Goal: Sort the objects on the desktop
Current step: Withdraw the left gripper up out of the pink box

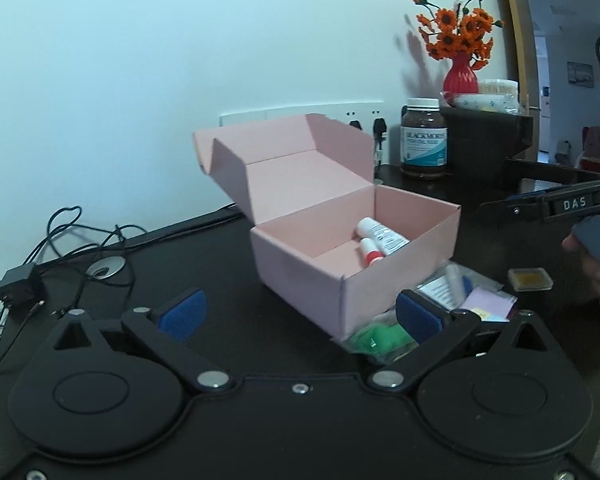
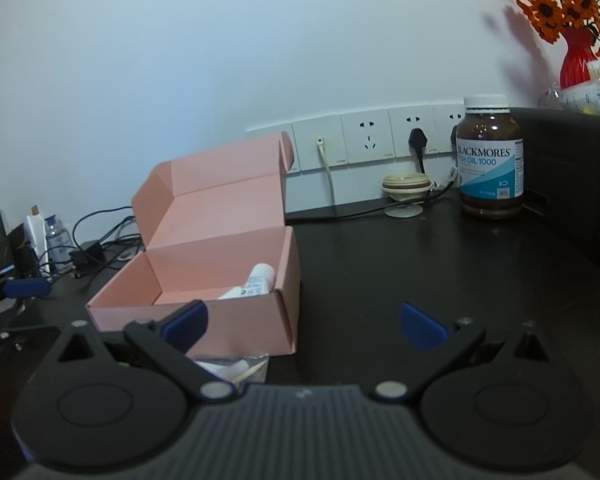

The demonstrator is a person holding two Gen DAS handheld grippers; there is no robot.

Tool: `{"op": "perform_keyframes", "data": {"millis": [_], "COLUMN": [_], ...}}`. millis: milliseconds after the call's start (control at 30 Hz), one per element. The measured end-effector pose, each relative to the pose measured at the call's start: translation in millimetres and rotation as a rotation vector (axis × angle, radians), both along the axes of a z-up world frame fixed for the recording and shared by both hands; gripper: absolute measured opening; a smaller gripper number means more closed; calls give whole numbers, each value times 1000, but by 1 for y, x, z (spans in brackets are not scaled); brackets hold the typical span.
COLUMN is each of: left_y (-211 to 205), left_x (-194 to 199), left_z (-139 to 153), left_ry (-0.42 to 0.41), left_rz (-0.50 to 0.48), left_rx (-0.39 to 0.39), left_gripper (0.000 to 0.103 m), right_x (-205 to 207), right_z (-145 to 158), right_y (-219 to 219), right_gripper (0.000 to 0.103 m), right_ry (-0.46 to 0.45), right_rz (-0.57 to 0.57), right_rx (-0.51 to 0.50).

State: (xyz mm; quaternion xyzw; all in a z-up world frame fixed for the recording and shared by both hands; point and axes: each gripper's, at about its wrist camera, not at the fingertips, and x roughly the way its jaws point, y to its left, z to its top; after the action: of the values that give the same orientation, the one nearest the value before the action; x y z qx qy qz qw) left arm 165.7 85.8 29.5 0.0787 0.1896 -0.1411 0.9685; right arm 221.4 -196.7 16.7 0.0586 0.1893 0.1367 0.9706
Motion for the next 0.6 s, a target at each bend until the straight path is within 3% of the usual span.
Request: {"op": "perform_keyframes", "data": {"millis": [433,600], "left_y": [26,25], "left_x": [-10,6], "left_z": [1,-2], "left_ry": [-47,67], "left_rz": [-18,-32], "left_rx": [-161,-167], "left_gripper": [103,103], "right_x": [0,3], "right_z": [-1,-1], "right_y": [4,5], "right_gripper": [102,102], "right_ry": [3,18], "right_rz": [-21,-26], "right_rx": [-24,-31]}}
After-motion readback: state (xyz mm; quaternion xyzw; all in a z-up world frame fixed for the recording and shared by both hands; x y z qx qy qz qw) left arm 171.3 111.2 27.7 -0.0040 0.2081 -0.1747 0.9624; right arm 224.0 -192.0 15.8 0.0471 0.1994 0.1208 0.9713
